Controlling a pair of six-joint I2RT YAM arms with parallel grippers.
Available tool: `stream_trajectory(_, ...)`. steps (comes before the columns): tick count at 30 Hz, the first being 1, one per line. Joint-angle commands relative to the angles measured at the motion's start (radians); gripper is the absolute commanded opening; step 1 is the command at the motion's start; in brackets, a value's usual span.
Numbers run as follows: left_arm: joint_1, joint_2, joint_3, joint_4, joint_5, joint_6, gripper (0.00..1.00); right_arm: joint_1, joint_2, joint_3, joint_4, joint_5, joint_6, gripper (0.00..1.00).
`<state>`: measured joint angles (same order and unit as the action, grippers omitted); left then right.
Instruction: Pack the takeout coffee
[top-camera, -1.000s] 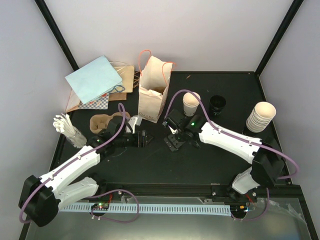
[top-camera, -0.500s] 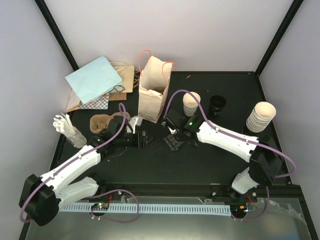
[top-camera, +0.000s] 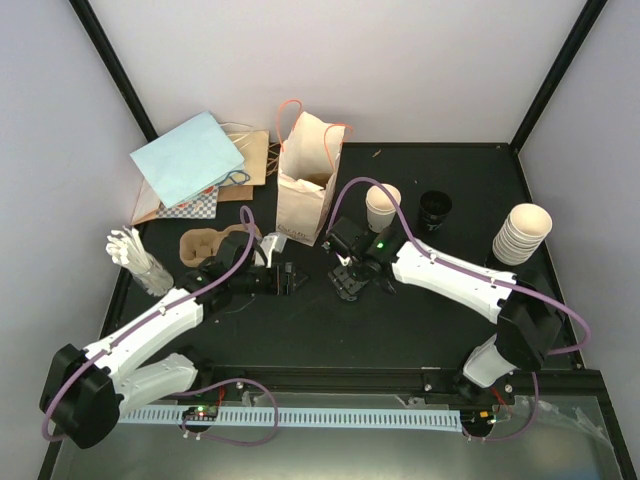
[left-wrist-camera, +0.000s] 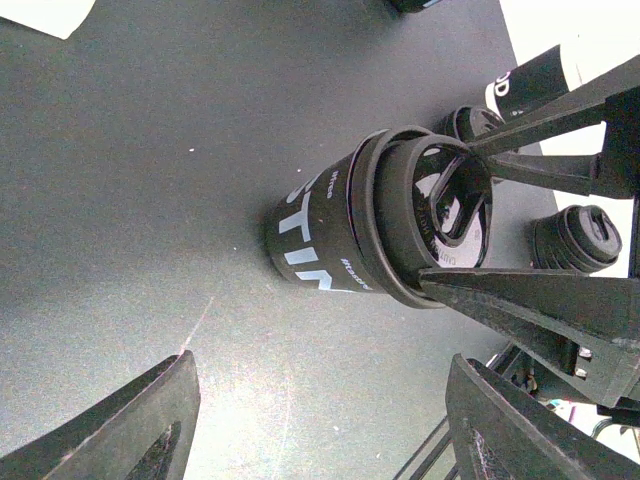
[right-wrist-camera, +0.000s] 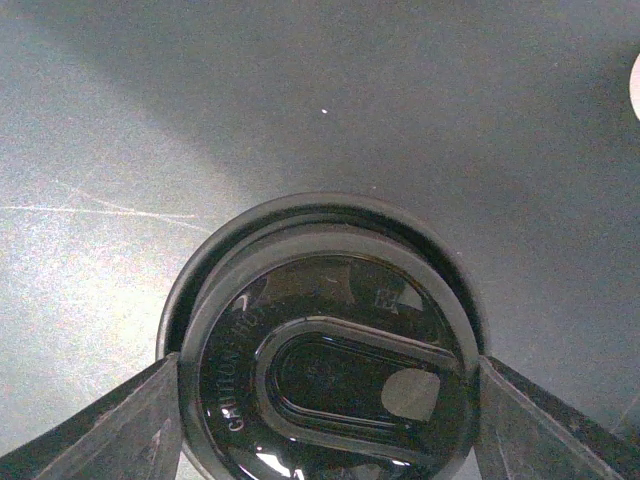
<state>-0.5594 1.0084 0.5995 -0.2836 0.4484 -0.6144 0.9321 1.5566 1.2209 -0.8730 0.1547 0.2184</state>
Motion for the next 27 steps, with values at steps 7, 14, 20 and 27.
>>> stream_trajectory(7,0.006,0.007,0.030,0.001,0.017,0.022,0.70,0.008,0.009,0.033,-0.018,0.032,0.002,0.76)
stream_trajectory(14,0.006,0.015,0.031,0.003,0.024,0.024,0.70,0.008,0.019,0.019,-0.013,0.022,0.005,0.76)
stream_trajectory(20,0.007,0.026,0.031,0.013,0.030,0.021,0.70,0.008,0.026,0.013,-0.007,0.020,0.004,0.76)
stream_trajectory(27,0.006,0.034,0.029,0.017,0.039,0.018,0.70,0.008,0.021,0.002,-0.007,0.024,0.005,0.76)
